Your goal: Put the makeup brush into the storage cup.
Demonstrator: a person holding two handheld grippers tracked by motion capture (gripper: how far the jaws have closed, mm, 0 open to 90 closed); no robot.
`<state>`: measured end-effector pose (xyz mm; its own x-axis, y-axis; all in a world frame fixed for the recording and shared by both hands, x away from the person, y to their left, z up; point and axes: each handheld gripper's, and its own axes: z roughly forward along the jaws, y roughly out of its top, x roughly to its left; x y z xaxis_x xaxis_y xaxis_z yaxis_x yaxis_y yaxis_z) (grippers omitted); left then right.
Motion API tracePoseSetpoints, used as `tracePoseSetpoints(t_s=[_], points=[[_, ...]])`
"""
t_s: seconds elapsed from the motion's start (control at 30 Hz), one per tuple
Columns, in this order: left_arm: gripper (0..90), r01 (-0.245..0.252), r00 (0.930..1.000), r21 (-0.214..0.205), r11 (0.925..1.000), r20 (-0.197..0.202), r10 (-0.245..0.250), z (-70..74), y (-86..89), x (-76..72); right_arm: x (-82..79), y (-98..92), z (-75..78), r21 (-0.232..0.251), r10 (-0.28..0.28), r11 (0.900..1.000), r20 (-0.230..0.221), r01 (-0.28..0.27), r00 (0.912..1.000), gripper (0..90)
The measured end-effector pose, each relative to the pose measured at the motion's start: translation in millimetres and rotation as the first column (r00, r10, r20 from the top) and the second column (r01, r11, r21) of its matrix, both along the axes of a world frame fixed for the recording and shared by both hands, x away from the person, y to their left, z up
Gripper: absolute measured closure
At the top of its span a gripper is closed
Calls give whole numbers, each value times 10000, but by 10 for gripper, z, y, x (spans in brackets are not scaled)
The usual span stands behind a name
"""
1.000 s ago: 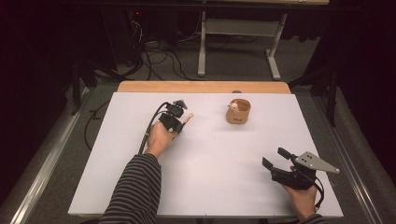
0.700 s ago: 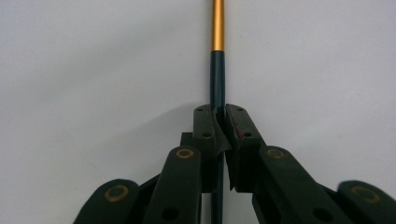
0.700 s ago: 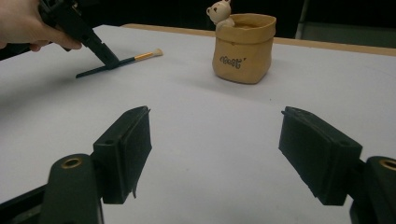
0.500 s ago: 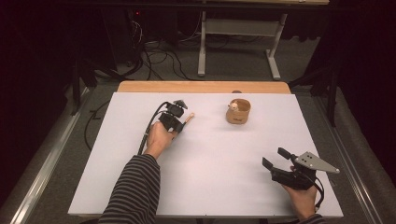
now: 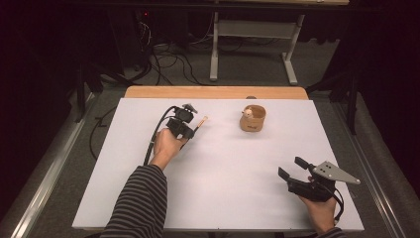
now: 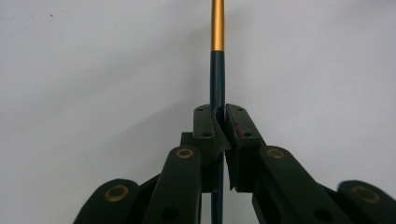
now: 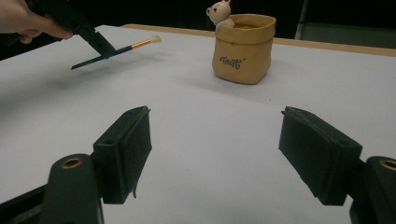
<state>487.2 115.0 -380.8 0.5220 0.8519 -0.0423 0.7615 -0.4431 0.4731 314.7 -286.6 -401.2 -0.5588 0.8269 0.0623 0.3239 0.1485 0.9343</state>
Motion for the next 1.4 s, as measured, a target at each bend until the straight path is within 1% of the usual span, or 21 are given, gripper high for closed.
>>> tracePoseSetpoints(t_s=[0.17,0.37,0.53,0.57,0.6,0.63,0.93,0.97,1.2,1.23,1.27,1.4], points=[[837,297,9994,-114,9995,193,-294,58,-16,-52,0,4,-1,-8,-18,10000,-19,18,10000,269],[837,517,9980,-229,9984,388,-508,117,-28,-107,1,4,-2,-15,-15,10000,-31,15,10000,269],[837,645,9966,-298,9975,529,-629,159,-32,-145,1,4,-2,-14,-16,10000,-31,16,10000,269],[837,658,9962,-424,9969,606,-632,177,-35,-166,1,4,-2,-8,-24,10000,-24,24,10000,269],[837,658,9962,-424,9969,606,-632,177,-35,-166,1,4,-2,-8,-24,10000,-24,24,10000,269],[837,746,9953,-500,9960,660,-712,198,-36,-186,0,5,-1,-23,-29,10000,-35,29,10000,270],[837,1075,9903,-596,9924,953,-1015,286,-66,-281,1,4,-1,-36,-14,10000,-23,14,10000,269],[837,1147,9889,-603,9916,1023,-1081,305,-69,-305,-1,3,-1,-18,1,10000,-22,-1,10000,269],[837,1297,9859,-798,9883,1170,-1200,356,-64,-363,0,6,-1,-34,-7,10000,-21,6,10000,269],[837,1377,9842,-839,9869,1239,-1268,371,-69,-385,1,5,-1,-33,-7,10000,-24,7,10000,269],[837,1377,9842,-839,9869,1239,-1268,371,-69,-385,1,5,-1,-33,-7,10000,-24,7,10000,269],[837,1553,9802,-984,9830,1390,-1409,388,-89,-449,0,6,-1,-31,-7,10000,-23,7,10000,269]])
